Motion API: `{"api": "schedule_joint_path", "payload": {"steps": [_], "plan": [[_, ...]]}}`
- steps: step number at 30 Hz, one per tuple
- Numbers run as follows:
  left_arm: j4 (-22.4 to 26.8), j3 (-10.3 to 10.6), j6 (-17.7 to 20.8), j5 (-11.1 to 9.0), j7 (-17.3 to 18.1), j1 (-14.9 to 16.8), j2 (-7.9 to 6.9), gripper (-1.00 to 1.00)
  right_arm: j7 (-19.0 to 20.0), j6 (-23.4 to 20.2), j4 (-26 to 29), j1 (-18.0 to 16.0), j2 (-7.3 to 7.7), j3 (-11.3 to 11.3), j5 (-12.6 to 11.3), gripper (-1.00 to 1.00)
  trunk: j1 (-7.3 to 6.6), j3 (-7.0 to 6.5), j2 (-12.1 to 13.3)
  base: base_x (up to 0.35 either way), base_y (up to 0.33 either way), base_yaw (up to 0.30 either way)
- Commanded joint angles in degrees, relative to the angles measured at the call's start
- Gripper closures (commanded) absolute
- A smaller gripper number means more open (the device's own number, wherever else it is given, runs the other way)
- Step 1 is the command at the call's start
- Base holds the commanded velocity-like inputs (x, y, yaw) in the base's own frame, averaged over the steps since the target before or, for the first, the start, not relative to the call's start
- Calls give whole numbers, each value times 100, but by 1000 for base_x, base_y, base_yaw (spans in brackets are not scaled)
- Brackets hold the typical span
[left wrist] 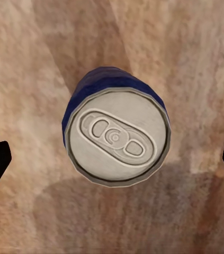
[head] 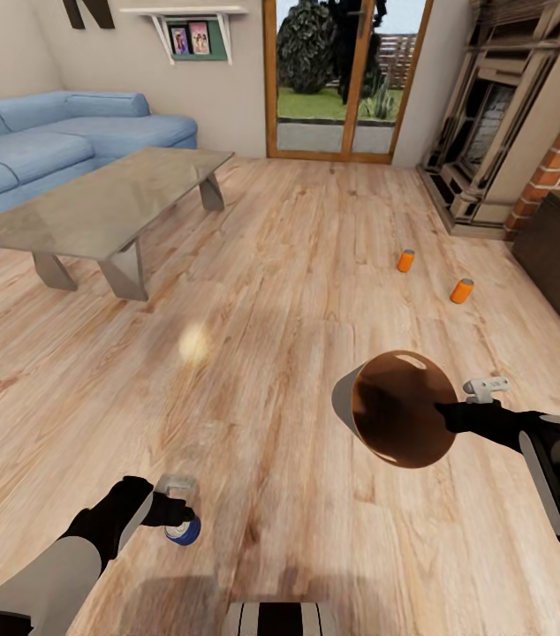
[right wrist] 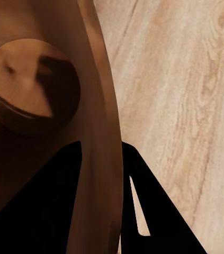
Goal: Put the three can of soda from the living room inside the tash can in the kitchen.
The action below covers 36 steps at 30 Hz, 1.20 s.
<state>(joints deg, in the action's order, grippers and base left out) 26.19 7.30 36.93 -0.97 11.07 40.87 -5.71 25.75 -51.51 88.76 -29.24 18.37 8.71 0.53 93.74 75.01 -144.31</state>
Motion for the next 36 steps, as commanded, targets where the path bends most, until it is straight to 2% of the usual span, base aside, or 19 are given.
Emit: {"api": "schedule_joint_path", "payload": {"steps": [1, 20, 36], "plan": [[0, 0, -1, 0, 0, 0, 0, -100, 18, -17, 1, -3, 0, -1, -104, 100, -1, -1, 0, 0, 0, 0], [8, 0, -6, 0, 51, 0, 0, -100, 22, -8, -24, 6, 0, 7, -97, 100, -1, -1, 0, 109, 0, 0], [4, 0, -5, 0, 22, 0, 2, -100, 18, -8, -34, 15, -3, 0, -98, 100, 41, 354, -22, 2, 0, 0]]}}
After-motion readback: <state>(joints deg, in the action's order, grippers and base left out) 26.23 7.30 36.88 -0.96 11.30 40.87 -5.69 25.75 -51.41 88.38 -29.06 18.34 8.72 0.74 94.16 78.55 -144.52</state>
